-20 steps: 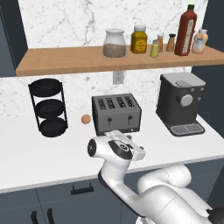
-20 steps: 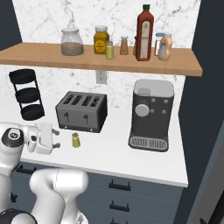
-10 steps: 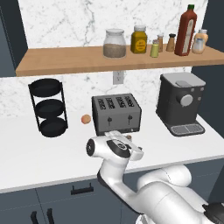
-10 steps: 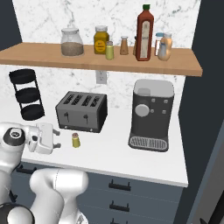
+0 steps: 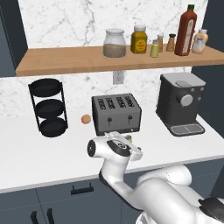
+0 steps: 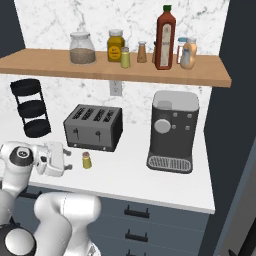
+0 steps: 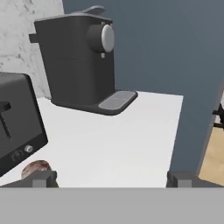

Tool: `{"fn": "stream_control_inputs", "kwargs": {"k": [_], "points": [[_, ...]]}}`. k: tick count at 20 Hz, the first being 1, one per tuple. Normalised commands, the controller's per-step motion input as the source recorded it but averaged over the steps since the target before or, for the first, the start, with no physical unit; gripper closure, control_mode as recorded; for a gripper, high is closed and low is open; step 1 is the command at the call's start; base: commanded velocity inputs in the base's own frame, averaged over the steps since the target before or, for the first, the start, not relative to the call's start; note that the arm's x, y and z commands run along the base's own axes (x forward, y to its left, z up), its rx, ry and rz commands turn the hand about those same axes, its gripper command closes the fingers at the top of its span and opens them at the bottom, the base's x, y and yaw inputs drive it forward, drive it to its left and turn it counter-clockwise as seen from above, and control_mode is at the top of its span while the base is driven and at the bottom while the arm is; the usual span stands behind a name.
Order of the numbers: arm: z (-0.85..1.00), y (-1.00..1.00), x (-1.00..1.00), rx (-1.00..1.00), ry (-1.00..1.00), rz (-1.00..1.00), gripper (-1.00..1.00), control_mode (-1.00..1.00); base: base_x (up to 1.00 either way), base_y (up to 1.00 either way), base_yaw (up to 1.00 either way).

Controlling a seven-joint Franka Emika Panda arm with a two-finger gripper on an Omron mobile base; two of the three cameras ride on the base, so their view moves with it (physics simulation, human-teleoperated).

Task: Put the shaker and condiment bottle from the counter next to their counterparts in the cabinet.

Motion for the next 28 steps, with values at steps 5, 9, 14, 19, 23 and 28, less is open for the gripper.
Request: {"fn": "stream_control_inputs", "kwargs": {"k": [5, 9, 14, 19, 23, 28], "points": [[-0.16, 0.00, 0.26, 0.00, 0.00, 0.00, -1.00, -1.00, 0.00, 0.00, 0.00], [-0.15, 0.00, 0.24, 0.00, 0.00, 0.00, -1.00, -1.00, 0.00, 0.00, 0.00], [-0.16, 0.11, 0.14, 0.00, 0.00, 0.00, -1.00, -1.00, 0.00, 0.00, 0.00], [-0.10, 0.06, 0.18, 0.00, 0.00, 0.00, -1.00, -1.00, 0.00, 0.00, 0.00], [-0.02, 0.00, 0.23, 0.00, 0.00, 0.00, -1.00, -1.00, 0.00, 0.00, 0.00], [-0.09, 0.00, 0.17, 0.00, 0.00, 0.00, -1.00, -1.00, 0.00, 0.00, 0.00]]}}
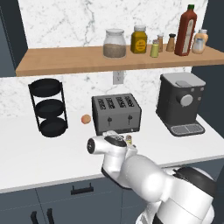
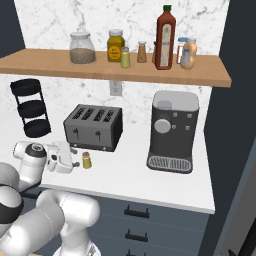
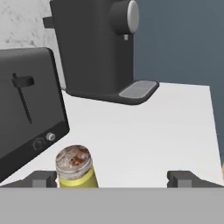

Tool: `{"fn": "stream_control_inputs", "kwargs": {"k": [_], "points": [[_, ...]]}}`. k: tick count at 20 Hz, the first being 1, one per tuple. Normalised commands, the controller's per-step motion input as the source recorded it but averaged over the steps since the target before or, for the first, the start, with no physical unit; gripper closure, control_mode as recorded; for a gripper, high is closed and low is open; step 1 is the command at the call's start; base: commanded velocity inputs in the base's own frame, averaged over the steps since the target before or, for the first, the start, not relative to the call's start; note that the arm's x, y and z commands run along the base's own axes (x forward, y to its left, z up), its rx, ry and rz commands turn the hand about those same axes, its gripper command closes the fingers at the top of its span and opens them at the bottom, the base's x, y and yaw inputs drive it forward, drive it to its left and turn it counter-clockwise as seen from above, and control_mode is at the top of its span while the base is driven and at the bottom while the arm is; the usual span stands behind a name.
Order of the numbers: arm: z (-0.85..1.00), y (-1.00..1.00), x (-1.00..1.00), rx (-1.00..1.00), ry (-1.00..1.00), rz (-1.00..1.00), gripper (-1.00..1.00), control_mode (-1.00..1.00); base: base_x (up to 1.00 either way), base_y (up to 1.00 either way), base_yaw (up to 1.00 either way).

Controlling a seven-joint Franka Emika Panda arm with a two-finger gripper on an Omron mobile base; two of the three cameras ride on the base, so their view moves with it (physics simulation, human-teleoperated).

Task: Put the shaker and condiment bottle from the counter next to their counterparts in the cabinet.

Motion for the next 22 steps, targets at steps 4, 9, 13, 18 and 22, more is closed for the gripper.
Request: {"fn": "stream_control_inputs", "kwargs": {"k": [4, 9, 13, 18, 22], "points": [[-0.08, 0.00, 0.15, 0.00, 0.00, 0.00, -1.00, -1.00, 0.00, 0.00, 0.00], [-0.13, 0.00, 0.13, 0.00, 0.00, 0.00, -1.00, -1.00, 0.00, 0.00, 0.00], [-0.11, 0.00, 0.10, 0.00, 0.00, 0.00, -1.00, -1.00, 0.00, 0.00, 0.00], [-0.12, 0.00, 0.12, 0.00, 0.00, 0.00, -1.00, -1.00, 0.00, 0.00, 0.00], [-0.14, 0.00, 0.15, 0.00, 0.00, 0.00, -1.00, -1.00, 0.00, 0.00, 0.00]]}}
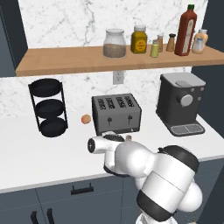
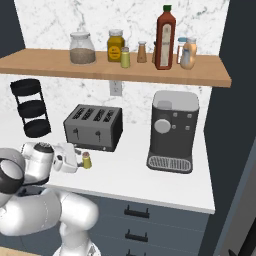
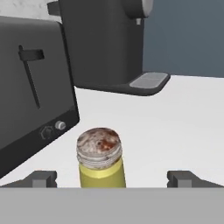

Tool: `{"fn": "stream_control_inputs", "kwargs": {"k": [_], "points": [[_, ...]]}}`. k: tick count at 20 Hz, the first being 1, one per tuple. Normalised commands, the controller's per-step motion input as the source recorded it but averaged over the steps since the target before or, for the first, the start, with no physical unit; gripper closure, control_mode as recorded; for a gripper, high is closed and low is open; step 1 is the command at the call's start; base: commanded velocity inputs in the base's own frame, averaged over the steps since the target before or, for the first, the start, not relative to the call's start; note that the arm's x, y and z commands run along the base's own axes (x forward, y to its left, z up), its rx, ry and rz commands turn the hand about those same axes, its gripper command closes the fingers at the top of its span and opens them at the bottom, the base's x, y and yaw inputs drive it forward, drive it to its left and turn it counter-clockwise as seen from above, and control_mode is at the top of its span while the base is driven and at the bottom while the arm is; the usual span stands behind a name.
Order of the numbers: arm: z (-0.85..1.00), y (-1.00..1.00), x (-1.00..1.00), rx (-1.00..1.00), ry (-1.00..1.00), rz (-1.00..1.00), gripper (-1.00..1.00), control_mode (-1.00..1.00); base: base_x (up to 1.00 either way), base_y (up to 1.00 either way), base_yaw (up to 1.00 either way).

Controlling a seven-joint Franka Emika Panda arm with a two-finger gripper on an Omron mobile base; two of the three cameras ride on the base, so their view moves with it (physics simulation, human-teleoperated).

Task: Put the shaker and condiment bottle from the counter next to their counterparts in the cabinet.

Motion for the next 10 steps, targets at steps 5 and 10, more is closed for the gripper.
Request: {"fn": "stream_control_inputs", "kwargs": {"k": [5, 10], "points": [[-0.17, 0.00, 0.22, 0.00, 0.00, 0.00, -1.00, -1.00, 0.00, 0.00, 0.00], [-0.14, 0.00, 0.27, 0.00, 0.00, 0.00, -1.00, -1.00, 0.00, 0.00, 0.00]]}}
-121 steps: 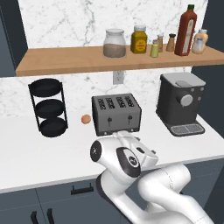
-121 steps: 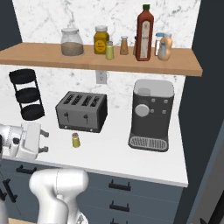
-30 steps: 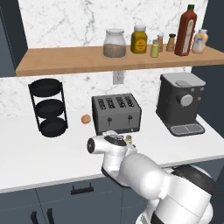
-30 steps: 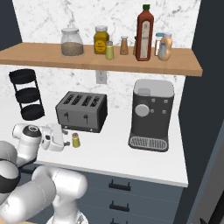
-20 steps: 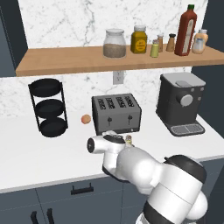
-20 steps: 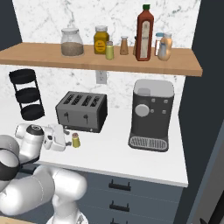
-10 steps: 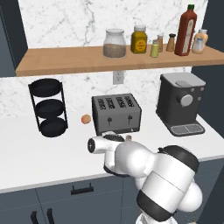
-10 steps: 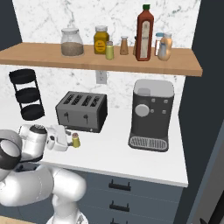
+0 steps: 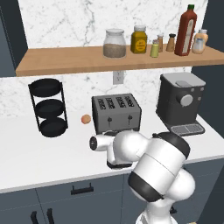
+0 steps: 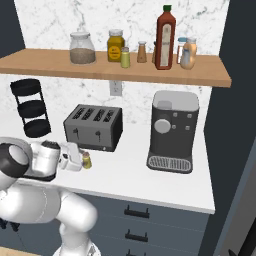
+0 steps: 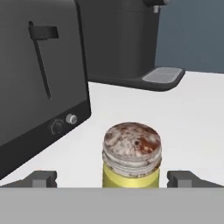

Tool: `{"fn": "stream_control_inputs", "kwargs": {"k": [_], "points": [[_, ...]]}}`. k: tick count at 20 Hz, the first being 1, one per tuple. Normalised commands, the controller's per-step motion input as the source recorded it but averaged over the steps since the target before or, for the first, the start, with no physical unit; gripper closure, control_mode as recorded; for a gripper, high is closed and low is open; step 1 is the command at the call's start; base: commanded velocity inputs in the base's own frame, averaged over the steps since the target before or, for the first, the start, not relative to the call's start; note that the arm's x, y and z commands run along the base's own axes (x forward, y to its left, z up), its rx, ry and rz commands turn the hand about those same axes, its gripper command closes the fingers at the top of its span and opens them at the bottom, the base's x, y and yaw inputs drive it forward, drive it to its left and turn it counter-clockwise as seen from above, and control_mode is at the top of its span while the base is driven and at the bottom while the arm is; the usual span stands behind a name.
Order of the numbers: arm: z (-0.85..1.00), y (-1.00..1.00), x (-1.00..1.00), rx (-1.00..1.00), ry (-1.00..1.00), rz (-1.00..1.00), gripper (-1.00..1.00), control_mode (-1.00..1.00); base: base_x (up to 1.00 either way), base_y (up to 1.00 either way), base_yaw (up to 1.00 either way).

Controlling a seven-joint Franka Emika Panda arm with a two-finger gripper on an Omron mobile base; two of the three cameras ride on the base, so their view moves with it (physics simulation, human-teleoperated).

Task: Put the shaker and condiment bottle from the counter next to their counterparts in the cabinet.

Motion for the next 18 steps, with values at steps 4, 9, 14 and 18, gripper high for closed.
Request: {"fn": "stream_control_inputs", "kwargs": {"k": [4, 9, 14, 18], "points": [[-0.07, 0.00, 0.26, 0.00, 0.00, 0.00, -1.00, -1.00, 0.00, 0.00, 0.00], [0.00, -0.02, 0.17, 0.01, 0.00, 0.00, -1.00, -1.00, 0.00, 0.00, 0.00], [0.00, -0.11, 0.17, 0.03, 0.00, 0.00, 1.00, -1.00, 0.00, 0.00, 0.00], [0.13, -0.24, 0.02, 0.01, 0.00, 0.00, 1.00, -1.00, 0.00, 0.00, 0.00]]}}
